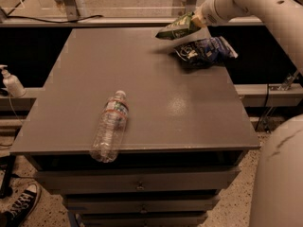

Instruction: Move green jalapeno chip bag near blue chip bag

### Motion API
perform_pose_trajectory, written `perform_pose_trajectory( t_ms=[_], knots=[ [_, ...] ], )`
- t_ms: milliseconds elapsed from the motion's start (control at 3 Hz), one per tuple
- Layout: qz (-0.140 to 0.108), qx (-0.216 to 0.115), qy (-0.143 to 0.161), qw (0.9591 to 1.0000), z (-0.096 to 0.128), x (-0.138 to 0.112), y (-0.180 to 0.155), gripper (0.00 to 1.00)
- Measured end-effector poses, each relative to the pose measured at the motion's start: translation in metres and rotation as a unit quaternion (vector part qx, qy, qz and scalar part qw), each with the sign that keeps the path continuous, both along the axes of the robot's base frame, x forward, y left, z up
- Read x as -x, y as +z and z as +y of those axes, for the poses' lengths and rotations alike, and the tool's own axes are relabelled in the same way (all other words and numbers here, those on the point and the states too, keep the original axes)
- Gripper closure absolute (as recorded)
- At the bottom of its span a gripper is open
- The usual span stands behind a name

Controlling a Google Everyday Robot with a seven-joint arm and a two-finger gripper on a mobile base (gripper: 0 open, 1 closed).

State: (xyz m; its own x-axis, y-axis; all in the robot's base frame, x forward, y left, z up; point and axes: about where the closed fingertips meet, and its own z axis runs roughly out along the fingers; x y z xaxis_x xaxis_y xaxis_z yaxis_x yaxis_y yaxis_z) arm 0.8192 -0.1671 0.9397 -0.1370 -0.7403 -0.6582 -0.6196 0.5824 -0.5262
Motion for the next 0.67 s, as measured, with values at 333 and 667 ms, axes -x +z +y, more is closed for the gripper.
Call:
perform_pose_trajectory(
  t_ms=[333,667],
  knots=[
    [0.000,0.023,-0.005,0.9997,-0.0238,-0.0124,-0.0058,1.00],
    [0.006,0.041,-0.001,0.9991,-0.0321,-0.0194,-0.0131,0.83]
  ],
)
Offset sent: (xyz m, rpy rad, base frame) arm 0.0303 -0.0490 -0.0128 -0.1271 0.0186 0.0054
